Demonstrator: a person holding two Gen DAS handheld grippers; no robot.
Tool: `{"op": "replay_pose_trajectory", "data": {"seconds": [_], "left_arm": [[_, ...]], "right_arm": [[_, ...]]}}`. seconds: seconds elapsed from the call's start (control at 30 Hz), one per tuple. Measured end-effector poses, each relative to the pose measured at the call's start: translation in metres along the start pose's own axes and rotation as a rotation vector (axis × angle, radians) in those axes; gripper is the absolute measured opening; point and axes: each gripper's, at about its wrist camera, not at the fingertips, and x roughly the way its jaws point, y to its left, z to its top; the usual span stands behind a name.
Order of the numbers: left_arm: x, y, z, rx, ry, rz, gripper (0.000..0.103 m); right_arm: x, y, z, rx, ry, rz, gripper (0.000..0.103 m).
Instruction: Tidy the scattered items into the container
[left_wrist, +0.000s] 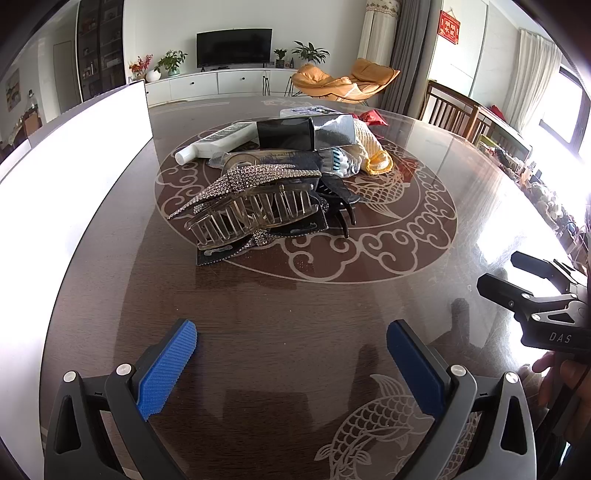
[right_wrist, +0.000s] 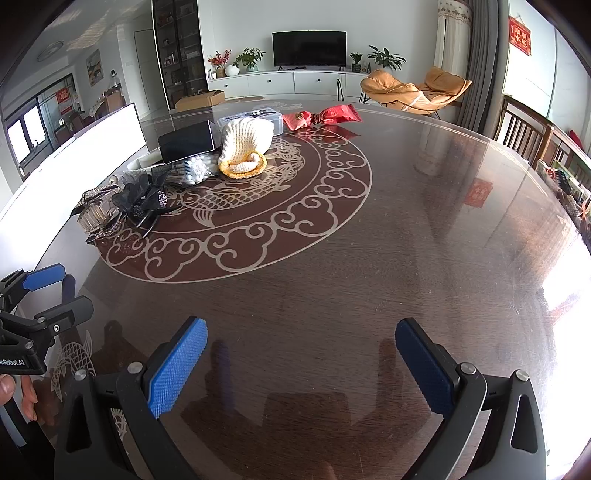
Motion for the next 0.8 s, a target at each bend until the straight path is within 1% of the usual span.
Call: {"op": "replay_pose_trajectory", "data": {"seconds": [0.8], "left_arm": [[-0.0006, 0.0, -0.0001, 0.002, 0.0, 0.0, 0.103]], "right_arm": [[0.0, -0.0012, -0.0003, 0.008, 0.002, 0.001, 0.102]]}}
